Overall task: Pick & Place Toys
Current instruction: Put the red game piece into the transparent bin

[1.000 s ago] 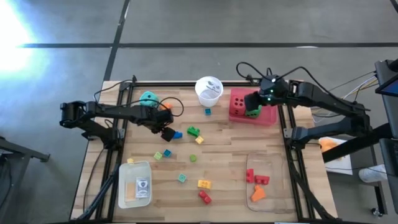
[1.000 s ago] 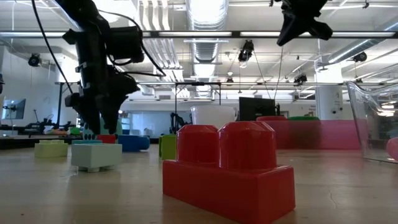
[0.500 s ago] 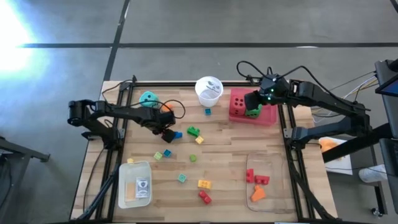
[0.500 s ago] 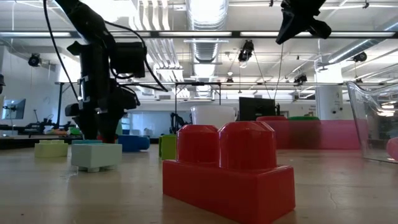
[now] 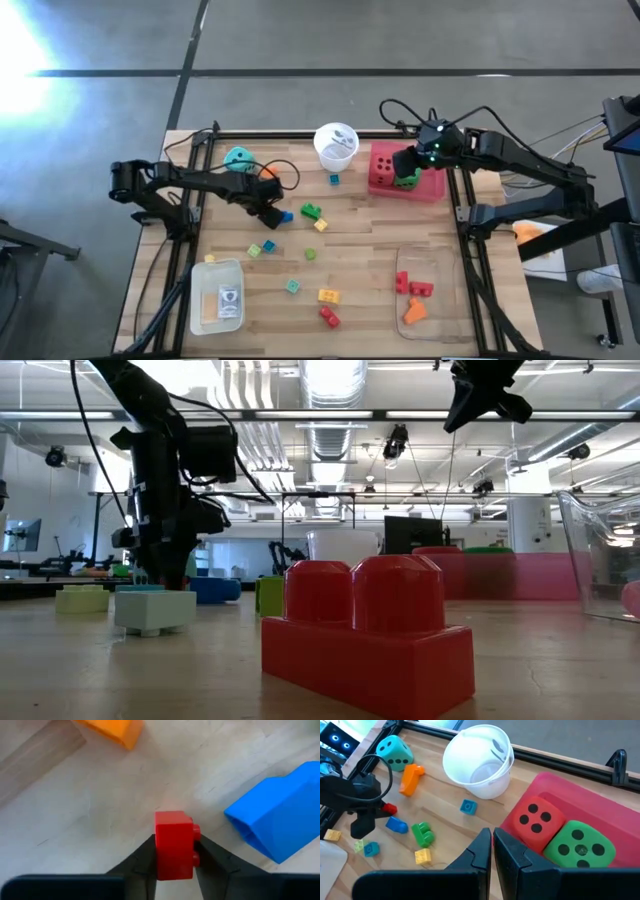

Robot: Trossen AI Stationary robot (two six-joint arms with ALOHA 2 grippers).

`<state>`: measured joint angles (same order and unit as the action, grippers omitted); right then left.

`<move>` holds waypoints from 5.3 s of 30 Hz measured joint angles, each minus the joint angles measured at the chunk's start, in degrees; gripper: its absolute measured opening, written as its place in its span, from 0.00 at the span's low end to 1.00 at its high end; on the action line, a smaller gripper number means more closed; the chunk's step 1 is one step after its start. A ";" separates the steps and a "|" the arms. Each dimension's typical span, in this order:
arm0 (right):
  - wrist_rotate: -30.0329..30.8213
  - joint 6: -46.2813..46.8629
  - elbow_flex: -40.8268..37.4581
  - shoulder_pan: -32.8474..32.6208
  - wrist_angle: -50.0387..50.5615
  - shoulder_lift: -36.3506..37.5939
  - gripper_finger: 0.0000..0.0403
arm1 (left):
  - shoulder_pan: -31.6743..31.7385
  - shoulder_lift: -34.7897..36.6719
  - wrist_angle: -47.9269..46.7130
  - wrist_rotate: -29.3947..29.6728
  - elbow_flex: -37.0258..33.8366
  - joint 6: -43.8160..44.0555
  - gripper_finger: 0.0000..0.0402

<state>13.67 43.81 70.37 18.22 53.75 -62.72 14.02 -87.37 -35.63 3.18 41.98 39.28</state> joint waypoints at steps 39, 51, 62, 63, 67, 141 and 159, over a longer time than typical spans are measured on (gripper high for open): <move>-13.27 -44.81 1.75 -11.00 -44.99 -14.79 0.64 | 0.02 27.28 17.73 -17.13 13.63 10.74 0.23; 2.93 -61.44 12.70 -19.97 -45.00 -24.40 0.66 | 0.77 27.15 33.89 -20.77 13.95 18.68 0.23; 7.08 -69.58 22.26 -21.07 -46.03 -30.00 0.66 | 0.85 27.12 40.33 -21.91 13.92 21.45 0.23; 6.74 -69.89 22.66 -21.09 -45.90 -30.41 0.66 | 0.85 27.12 40.35 -21.92 13.92 21.78 0.23; 4.59 -70.18 24.98 -21.11 -45.72 -32.74 0.66 | 0.85 26.84 41.85 -22.11 13.88 22.10 0.23; -17.99 12.09 27.69 -46.54 30.14 -19.72 0.32 | 10.10 26.16 28.90 -27.28 14.36 11.69 0.88; -16.65 44.44 0.23 -59.20 17.46 -19.80 0.32 | 18.60 26.16 26.72 -32.18 14.36 12.12 0.88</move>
<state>-2.98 88.24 70.60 -40.99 71.21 -82.52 32.62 -61.21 -8.91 -29.00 56.34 51.40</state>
